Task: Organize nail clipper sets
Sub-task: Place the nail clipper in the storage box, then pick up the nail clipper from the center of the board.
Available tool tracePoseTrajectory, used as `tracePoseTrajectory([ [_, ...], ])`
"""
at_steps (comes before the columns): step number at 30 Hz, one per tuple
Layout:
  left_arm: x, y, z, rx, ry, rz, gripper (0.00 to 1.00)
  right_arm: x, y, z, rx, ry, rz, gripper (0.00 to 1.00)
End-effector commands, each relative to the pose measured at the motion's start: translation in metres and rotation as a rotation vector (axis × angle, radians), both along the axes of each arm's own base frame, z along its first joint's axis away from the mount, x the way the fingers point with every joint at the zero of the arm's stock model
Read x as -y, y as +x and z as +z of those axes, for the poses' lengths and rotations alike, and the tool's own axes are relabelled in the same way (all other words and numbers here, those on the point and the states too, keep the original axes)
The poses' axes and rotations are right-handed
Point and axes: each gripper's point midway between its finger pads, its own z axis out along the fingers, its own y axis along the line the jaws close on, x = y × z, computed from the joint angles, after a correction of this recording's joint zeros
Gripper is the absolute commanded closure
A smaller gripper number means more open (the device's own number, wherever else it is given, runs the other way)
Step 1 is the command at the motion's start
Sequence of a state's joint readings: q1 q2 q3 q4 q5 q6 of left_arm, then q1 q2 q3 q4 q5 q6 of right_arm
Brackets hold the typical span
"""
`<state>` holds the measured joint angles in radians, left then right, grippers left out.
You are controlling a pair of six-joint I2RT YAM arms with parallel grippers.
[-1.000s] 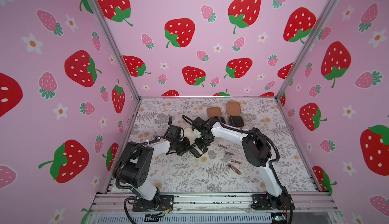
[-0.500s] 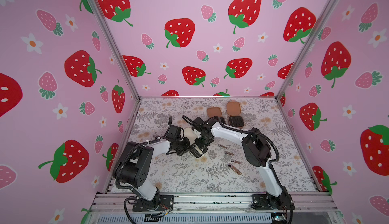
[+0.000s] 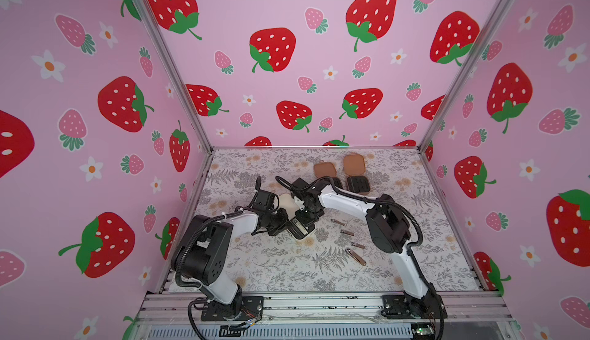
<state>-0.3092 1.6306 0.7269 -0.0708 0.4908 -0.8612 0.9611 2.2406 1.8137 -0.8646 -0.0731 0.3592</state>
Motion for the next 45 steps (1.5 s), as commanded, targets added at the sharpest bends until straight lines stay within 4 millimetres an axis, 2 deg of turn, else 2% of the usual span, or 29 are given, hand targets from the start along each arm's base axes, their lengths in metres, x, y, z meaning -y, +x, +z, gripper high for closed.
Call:
tracePoseTrajectory([
  [1,-0.015,-0.034,-0.037,-0.166,0.101,0.006,1.00,0.019,0.013,0.028,0.089,-0.043,0.007,0.84],
  [3,-0.015,-0.034,-0.036,-0.166,0.101,0.005,1.00,0.018,0.018,0.055,0.131,0.001,0.010,0.83],
  [7,-0.015,-0.033,-0.036,-0.165,0.103,0.003,1.00,0.025,0.021,0.093,0.181,0.049,0.010,0.82],
  [10,-0.015,-0.032,-0.035,-0.164,0.103,0.001,1.00,0.049,0.025,0.107,0.205,0.033,-0.010,0.80],
  [13,-0.014,-0.032,-0.034,-0.163,0.107,-0.007,1.00,0.085,0.037,0.108,0.223,-0.015,-0.036,0.78],
  [20,-0.014,-0.032,-0.032,-0.162,0.109,-0.013,1.00,0.181,0.073,0.092,0.273,-0.151,-0.069,0.69],
  [22,-0.014,-0.032,-0.031,-0.158,0.108,-0.013,1.00,0.199,0.080,0.085,0.281,-0.172,-0.052,0.67],
  [25,-0.014,-0.032,-0.031,-0.158,0.108,-0.014,1.00,0.214,0.085,0.073,0.269,-0.187,-0.009,0.64],
  [28,-0.014,-0.031,-0.030,-0.157,0.106,-0.016,1.00,0.227,0.092,0.062,0.261,-0.203,0.009,0.62],
  [34,-0.014,-0.033,-0.029,-0.157,0.108,-0.018,1.00,0.239,0.094,0.036,0.204,-0.225,0.056,0.57],
  [39,-0.015,-0.033,-0.029,-0.158,0.109,-0.013,1.00,0.243,0.107,0.023,0.205,-0.229,0.050,0.53],
  [45,-0.016,-0.033,-0.029,-0.160,0.114,-0.013,1.00,0.244,0.108,0.014,0.186,-0.223,0.055,0.50],
])
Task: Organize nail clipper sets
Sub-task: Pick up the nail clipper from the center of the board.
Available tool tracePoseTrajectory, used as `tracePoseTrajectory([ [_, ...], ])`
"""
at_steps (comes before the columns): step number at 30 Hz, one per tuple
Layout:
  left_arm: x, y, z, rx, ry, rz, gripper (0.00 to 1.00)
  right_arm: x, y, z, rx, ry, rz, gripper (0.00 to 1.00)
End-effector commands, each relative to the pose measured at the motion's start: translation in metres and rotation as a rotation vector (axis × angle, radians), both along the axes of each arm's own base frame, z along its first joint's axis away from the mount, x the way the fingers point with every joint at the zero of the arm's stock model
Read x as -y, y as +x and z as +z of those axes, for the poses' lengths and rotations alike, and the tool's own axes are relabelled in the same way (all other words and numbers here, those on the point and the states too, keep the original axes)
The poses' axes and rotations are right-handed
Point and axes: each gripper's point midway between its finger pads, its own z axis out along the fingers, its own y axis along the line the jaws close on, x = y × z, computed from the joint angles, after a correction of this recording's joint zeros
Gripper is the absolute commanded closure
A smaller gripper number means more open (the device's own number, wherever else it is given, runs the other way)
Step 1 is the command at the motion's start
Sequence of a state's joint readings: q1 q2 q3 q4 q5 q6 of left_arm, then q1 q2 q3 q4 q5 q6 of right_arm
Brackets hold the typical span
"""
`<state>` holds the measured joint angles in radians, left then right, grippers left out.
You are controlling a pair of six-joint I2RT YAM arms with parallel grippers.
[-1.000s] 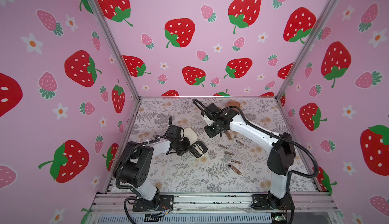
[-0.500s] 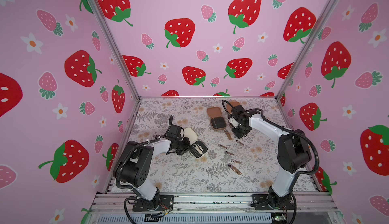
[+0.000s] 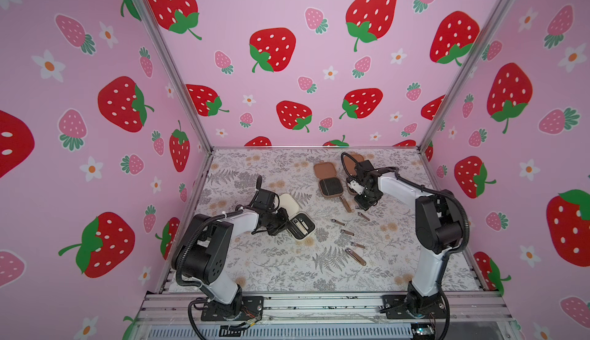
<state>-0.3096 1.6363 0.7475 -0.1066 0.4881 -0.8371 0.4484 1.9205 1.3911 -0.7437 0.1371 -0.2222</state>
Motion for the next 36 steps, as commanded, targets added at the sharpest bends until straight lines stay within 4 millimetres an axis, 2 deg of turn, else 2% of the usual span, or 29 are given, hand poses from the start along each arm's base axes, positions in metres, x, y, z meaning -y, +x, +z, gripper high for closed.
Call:
tracePoseTrajectory([
  [1,-0.015,-0.033,-0.029,-0.154,0.100,0.007,1.00,-0.001,-0.001,-0.006,-0.019,0.007,0.030,0.50],
  [17,-0.016,-0.033,-0.030,-0.156,0.105,0.010,1.00,0.000,-0.006,-0.029,-0.089,-0.013,0.047,0.50],
  [22,-0.016,-0.034,-0.030,-0.157,0.107,0.011,1.00,-0.001,-0.006,-0.038,-0.126,0.015,0.046,0.53],
  [29,-0.017,-0.034,-0.031,-0.158,0.110,0.012,1.00,0.000,-0.010,-0.046,-0.191,0.068,0.037,0.64],
  [32,-0.016,-0.033,-0.031,-0.159,0.108,0.011,1.00,0.000,-0.018,-0.050,-0.233,0.072,0.036,0.69],
  [36,-0.016,-0.033,-0.032,-0.160,0.108,0.011,1.00,0.001,-0.021,-0.056,-0.256,0.066,0.030,0.79],
])
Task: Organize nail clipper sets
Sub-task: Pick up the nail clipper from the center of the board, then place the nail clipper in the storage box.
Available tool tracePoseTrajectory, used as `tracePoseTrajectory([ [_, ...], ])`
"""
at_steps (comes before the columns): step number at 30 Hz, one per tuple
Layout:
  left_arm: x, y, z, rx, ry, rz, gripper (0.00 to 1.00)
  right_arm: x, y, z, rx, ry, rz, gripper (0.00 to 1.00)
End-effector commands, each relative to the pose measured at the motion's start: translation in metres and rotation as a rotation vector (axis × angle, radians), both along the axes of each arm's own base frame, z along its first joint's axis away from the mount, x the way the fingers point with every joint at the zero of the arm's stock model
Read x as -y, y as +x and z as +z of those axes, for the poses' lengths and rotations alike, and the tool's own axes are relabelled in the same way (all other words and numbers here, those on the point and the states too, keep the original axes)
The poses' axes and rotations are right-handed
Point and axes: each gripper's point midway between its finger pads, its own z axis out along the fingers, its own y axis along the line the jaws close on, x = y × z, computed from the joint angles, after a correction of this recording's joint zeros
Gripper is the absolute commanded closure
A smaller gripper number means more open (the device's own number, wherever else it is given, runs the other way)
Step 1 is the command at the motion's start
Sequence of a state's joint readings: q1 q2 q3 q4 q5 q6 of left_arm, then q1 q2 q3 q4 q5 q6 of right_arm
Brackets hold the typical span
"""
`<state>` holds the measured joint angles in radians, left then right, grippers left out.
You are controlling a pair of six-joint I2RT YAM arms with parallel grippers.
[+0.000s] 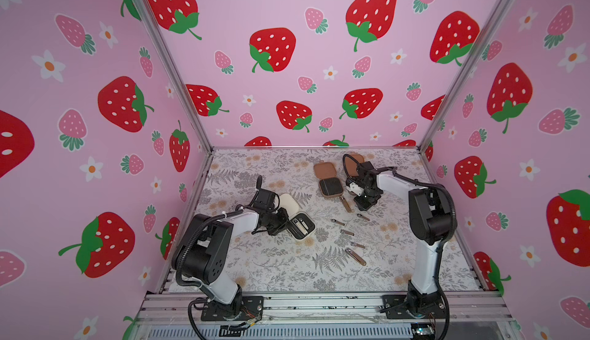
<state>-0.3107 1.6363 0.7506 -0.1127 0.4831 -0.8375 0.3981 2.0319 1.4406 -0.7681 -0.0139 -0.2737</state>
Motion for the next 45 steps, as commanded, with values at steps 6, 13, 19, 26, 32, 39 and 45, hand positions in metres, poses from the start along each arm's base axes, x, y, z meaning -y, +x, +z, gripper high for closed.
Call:
tracePoseTrajectory([
  [6,-0.016,-0.034,-0.032,-0.158,0.102,0.009,1.00,0.004,-0.015,-0.024,-0.108,-0.019,-0.019,0.92],
  [13,-0.016,-0.034,-0.030,-0.153,0.098,0.008,1.00,0.003,-0.006,0.005,-0.014,-0.001,-0.126,0.93],
  [19,-0.017,-0.035,-0.030,-0.153,0.101,0.009,1.00,-0.019,-0.004,0.050,0.128,0.019,-0.126,0.93],
  [26,-0.017,-0.037,-0.030,-0.151,0.102,0.011,1.00,-0.099,-0.041,0.081,0.126,0.043,0.046,0.92],
  [32,-0.018,-0.036,-0.029,-0.148,0.103,0.014,1.00,-0.175,-0.068,0.088,0.090,0.086,0.127,0.91],
  [39,-0.018,-0.037,-0.028,-0.145,0.104,0.014,1.00,-0.213,-0.084,0.075,0.026,0.087,0.120,0.91],
  [45,-0.018,-0.036,-0.029,-0.146,0.107,0.014,1.00,-0.228,-0.101,0.060,-0.027,0.113,0.124,0.91],
])
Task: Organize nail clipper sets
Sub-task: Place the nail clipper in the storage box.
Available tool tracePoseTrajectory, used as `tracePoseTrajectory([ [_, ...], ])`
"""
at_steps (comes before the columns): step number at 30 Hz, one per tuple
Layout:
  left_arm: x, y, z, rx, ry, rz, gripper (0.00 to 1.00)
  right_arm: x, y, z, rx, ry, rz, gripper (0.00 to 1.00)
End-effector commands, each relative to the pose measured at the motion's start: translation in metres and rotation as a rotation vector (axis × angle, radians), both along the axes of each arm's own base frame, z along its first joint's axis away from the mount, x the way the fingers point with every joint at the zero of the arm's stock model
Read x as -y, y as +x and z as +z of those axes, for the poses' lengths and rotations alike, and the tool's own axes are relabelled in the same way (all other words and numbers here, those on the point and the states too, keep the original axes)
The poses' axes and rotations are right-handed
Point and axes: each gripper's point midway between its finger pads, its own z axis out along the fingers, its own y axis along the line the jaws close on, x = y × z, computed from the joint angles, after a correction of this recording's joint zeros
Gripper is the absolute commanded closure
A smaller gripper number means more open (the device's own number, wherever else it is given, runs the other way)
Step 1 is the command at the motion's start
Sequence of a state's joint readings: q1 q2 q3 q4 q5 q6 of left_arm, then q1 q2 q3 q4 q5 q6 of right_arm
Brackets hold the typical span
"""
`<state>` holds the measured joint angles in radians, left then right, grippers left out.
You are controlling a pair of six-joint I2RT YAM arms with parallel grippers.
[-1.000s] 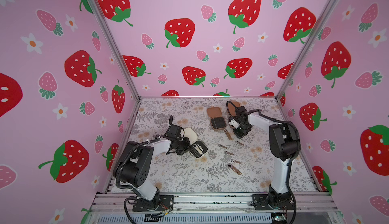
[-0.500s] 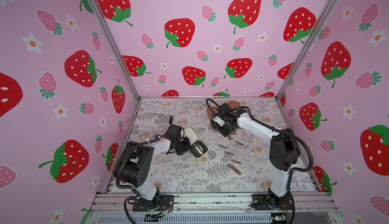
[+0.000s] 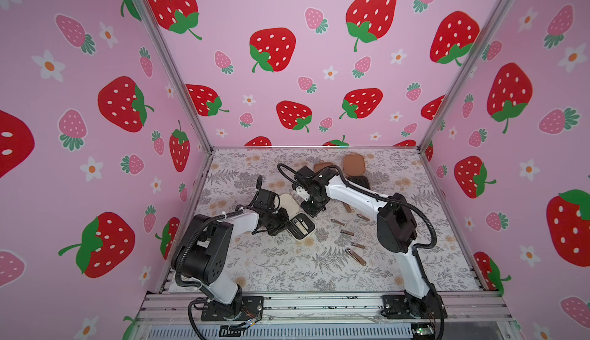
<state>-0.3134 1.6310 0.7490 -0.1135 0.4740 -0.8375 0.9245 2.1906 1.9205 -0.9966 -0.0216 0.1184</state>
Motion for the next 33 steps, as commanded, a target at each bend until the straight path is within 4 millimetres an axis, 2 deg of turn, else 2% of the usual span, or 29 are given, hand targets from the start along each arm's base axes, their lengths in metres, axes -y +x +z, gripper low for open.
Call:
tracePoseTrajectory([
  [1,-0.018,-0.036,-0.029,-0.152,0.099,0.012,1.00,-0.006,-0.017,-0.002,-0.057,0.005,-0.012,0.91],
  [8,-0.018,-0.036,-0.030,-0.153,0.099,0.014,1.00,-0.009,-0.028,-0.022,-0.108,-0.006,-0.027,0.91],
  [15,-0.018,-0.036,-0.030,-0.153,0.099,0.014,1.00,-0.013,-0.031,-0.040,-0.143,-0.017,-0.032,0.90],
  [24,-0.018,-0.036,-0.030,-0.152,0.099,0.012,1.00,-0.005,-0.028,-0.067,-0.155,-0.081,-0.069,0.91],
  [33,-0.019,-0.038,-0.031,-0.155,0.103,0.013,1.00,-0.003,-0.015,-0.069,-0.120,-0.080,-0.109,0.91],
])
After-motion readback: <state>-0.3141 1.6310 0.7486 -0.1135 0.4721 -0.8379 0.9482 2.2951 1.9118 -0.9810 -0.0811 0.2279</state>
